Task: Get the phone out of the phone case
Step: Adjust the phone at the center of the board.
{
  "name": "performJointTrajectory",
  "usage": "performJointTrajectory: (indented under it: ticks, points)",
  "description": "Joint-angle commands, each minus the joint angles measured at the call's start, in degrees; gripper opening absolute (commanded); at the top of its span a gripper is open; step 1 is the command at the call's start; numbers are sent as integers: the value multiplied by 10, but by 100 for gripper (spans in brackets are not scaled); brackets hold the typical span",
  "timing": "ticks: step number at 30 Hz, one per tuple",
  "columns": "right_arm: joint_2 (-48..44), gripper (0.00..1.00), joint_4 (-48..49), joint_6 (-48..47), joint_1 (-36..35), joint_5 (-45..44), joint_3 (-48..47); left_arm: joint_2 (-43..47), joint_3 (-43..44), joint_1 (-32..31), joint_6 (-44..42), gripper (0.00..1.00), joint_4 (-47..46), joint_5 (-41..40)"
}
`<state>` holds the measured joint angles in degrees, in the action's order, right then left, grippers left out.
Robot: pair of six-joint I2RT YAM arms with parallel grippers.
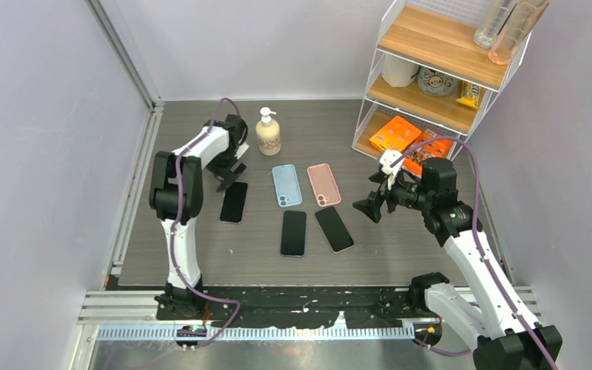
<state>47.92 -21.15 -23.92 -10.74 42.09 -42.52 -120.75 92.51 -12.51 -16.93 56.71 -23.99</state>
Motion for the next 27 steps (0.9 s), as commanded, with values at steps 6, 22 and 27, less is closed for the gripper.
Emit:
performJointTrajectory:
  ticks: [6, 22, 27]
  points:
    - [-3, 96, 11, -6, 2, 6, -4, -7, -29, -28, -55, 97, -21, -76]
    - [1, 96, 12, -2, 1, 8, -5, -4, -114, -95, -225, 95, -141, -153]
    - [2, 95, 13, -1, 1, 7, -4, 20, -151, -106, -315, 95, -176, -131]
